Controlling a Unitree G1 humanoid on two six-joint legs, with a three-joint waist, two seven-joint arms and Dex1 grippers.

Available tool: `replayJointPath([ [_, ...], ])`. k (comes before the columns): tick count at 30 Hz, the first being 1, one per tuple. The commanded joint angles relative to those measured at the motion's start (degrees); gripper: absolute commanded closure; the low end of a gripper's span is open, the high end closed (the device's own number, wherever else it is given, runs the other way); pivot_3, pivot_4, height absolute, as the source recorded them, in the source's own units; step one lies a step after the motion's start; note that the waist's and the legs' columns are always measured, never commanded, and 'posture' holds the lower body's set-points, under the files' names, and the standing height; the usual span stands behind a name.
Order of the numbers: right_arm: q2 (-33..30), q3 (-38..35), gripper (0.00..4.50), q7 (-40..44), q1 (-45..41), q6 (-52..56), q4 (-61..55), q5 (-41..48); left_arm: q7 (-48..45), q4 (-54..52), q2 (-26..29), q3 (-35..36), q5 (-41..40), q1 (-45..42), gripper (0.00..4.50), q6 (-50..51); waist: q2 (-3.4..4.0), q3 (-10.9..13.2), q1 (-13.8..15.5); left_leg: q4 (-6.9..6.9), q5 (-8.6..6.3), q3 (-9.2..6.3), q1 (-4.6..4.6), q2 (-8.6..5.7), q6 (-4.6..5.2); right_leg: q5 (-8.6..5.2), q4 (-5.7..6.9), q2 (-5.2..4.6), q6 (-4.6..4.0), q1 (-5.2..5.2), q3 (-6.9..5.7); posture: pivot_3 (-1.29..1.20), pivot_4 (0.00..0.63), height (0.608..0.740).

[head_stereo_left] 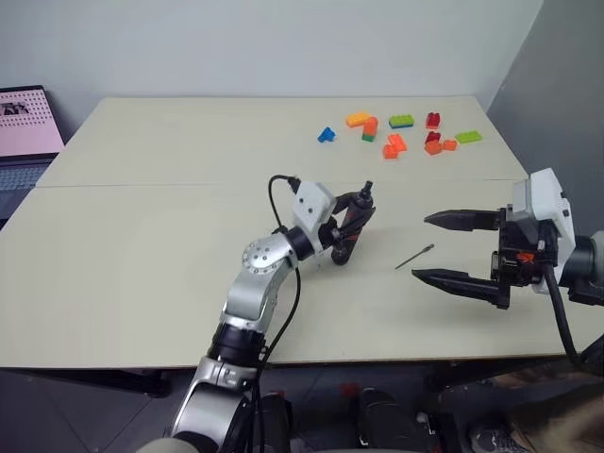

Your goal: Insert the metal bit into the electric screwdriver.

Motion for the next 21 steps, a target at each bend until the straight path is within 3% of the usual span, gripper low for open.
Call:
replayJointPath([
  [1,-1.0,-0.1,0.00,0.7,-1.2,-0.9,0.1,-0.1,2.0,-6.5,2.1,0.5,-1.5,5.0,2.88,4.1,0.00,0.0,0.1,0.00,0.00,0.00,0.02,0.01,0.00,0.00,0.01,0.01,0.00,0.02,0.00,0.00,0.150,0.740],
  [6,-1.7,1.5,0.00,2.3,-0.9,-2.1,0.9,-2.2,3.6,-12.3,5.4,1.5,-2.9,9.9,2.88,7.4,0.00,-0.1,0.0,0.02,0.00,0.00,0.06,0.01,0.00,0.06,-0.02,0.02,0.00,0.06,0.00,0.00,0.150,0.740],
  [11,-3.1,6.0,0.00,5.8,-2.3,-5.4,4.1,-7.9,4.6,-13.0,6.2,0.3,-3.4,9.4,2.88,8.1,-0.03,-0.1,0.1,0.03,0.00,0.00,0.10,0.02,0.00,0.07,-0.03,0.03,-0.01,0.09,-0.01,0.00,0.150,0.740],
  [16,-5.5,22.6,0.00,16.2,-11.9,-19.4,17.3,-26.7,5.3,-11.2,5.8,-1.6,-2.5,7.2,2.88,7.0,0.00,-0.1,-0.2,0.06,0.01,0.08,0.13,0.02,0.01,0.15,-0.09,0.03,-0.08,0.09,0.03,0.00,0.150,0.740],
  [19,-1.4,37.6,0.00,27.2,-24.9,-33.6,35.4,-43.0,5.6,-11.3,5.9,-2.9,-1.9,7.6,2.88,6.1,0.03,-0.2,-0.6,0.05,0.02,0.20,0.21,0.06,0.02,0.18,-0.12,0.04,-0.14,0.06,0.08,0.00,0.150,0.740],
  [21,1.8,42.3,0.00,31.4,-30.9,-39.5,44.8,-48.4,6.1,-11.4,5.8,-3.5,-1.7,7.9,2.88,5.8,0.03,-0.2,-0.7,0.03,0.02,0.29,0.28,0.08,0.02,0.22,-0.16,0.04,-0.21,0.10,0.09,0.00,0.150,0.740],
])
